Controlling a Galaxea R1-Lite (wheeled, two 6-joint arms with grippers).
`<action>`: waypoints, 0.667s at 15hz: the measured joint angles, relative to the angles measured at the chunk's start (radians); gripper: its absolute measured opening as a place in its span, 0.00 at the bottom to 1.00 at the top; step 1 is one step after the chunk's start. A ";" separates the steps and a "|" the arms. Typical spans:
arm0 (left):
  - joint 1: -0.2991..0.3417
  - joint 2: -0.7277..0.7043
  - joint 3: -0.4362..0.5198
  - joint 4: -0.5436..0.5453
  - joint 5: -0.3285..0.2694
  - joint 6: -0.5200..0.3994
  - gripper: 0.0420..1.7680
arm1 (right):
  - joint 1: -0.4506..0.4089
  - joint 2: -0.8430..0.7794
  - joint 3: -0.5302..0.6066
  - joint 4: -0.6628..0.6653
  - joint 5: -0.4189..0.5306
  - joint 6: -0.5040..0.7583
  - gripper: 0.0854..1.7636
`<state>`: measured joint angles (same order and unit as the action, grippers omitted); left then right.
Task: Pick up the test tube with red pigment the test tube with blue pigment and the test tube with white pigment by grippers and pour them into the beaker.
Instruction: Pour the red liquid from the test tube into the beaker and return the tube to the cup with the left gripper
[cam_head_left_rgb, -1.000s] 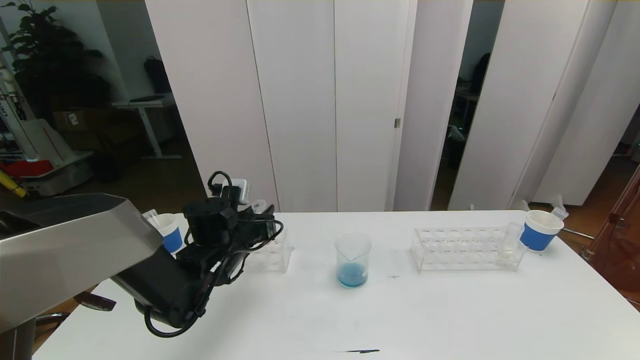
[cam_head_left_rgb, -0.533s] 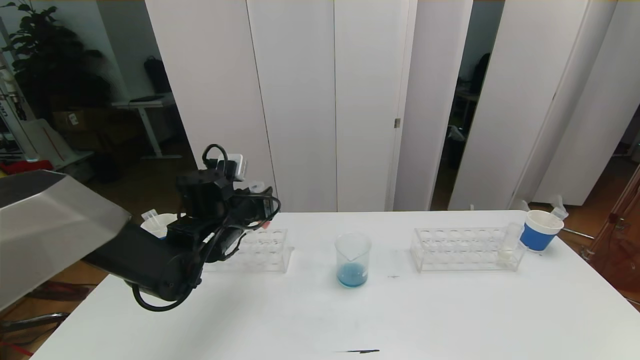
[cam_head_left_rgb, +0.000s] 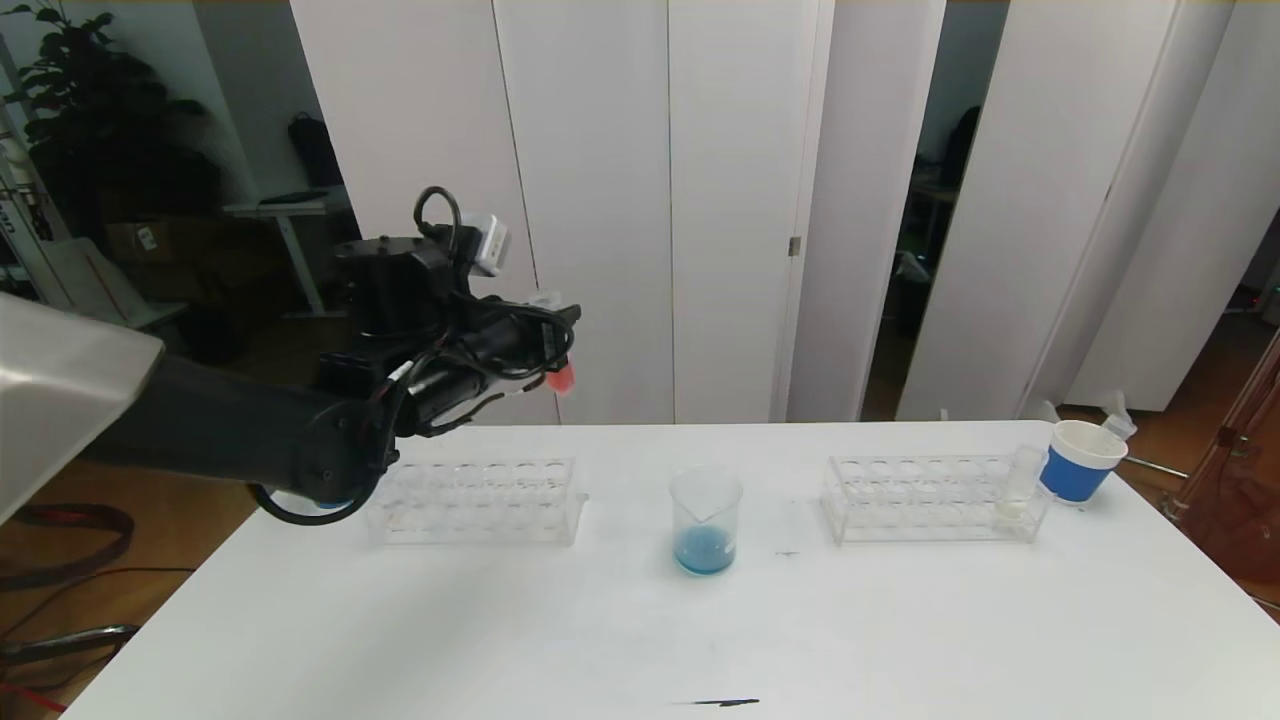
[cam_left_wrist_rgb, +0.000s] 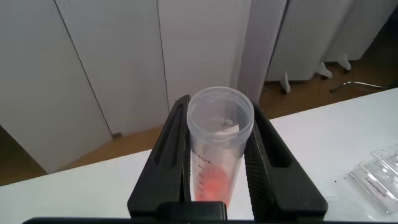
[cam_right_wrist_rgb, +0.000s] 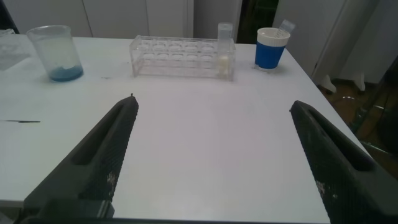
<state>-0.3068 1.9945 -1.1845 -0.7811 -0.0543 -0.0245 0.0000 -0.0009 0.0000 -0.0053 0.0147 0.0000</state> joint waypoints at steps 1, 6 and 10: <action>0.000 -0.004 -0.042 0.046 -0.067 0.004 0.31 | 0.000 0.000 0.000 0.000 0.000 0.000 0.99; -0.001 -0.002 -0.221 0.140 -0.340 0.010 0.31 | 0.000 0.000 0.000 0.000 0.000 0.000 0.99; 0.004 0.085 -0.362 0.115 -0.478 0.078 0.31 | 0.000 0.000 0.000 0.000 0.000 0.000 0.99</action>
<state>-0.3030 2.0796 -1.5462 -0.6657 -0.5323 0.0538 0.0000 -0.0009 0.0000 -0.0053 0.0147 0.0000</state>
